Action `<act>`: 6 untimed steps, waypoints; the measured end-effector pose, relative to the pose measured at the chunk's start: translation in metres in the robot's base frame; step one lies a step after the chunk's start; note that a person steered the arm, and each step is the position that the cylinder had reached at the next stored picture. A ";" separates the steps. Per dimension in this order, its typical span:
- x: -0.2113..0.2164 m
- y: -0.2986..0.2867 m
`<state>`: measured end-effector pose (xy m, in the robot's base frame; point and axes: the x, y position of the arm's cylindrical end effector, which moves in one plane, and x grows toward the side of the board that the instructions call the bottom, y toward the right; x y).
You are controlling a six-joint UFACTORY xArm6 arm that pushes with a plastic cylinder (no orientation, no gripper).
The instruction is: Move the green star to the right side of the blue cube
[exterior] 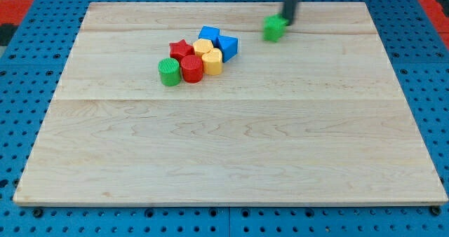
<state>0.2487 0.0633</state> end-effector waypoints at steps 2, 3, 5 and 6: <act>0.038 0.068; 0.042 0.005; 0.014 -0.072; 0.009 -0.092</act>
